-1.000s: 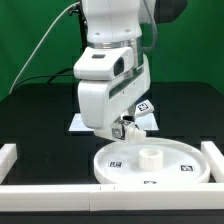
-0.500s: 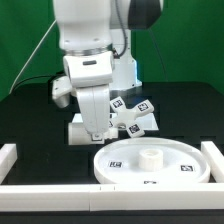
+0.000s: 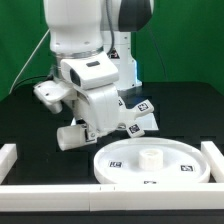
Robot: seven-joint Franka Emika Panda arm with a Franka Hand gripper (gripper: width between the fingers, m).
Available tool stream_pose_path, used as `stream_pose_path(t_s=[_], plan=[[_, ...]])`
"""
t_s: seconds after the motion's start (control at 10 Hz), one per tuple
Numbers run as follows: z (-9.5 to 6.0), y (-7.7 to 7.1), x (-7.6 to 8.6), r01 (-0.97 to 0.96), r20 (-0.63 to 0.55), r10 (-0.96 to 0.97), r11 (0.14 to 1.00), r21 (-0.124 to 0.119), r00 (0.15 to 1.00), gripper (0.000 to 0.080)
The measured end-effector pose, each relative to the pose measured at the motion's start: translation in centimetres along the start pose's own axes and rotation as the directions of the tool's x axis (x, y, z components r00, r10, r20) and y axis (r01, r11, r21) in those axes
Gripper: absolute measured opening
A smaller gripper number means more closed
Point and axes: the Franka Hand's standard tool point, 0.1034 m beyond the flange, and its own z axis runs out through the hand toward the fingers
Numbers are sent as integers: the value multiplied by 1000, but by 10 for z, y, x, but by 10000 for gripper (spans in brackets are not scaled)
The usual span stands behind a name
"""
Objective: Assemble round table
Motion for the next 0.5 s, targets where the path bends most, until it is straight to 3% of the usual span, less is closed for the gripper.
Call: stream_pose_path(t_s=[0.2,0.3,0.5], plan=[[5,-24,-11,277,4,-278,960,26,961,320],[7,-37,-13,299,-30,-298,953,38,954,320],[8,-40,-16,382,-31,-380,923,51,924,320]])
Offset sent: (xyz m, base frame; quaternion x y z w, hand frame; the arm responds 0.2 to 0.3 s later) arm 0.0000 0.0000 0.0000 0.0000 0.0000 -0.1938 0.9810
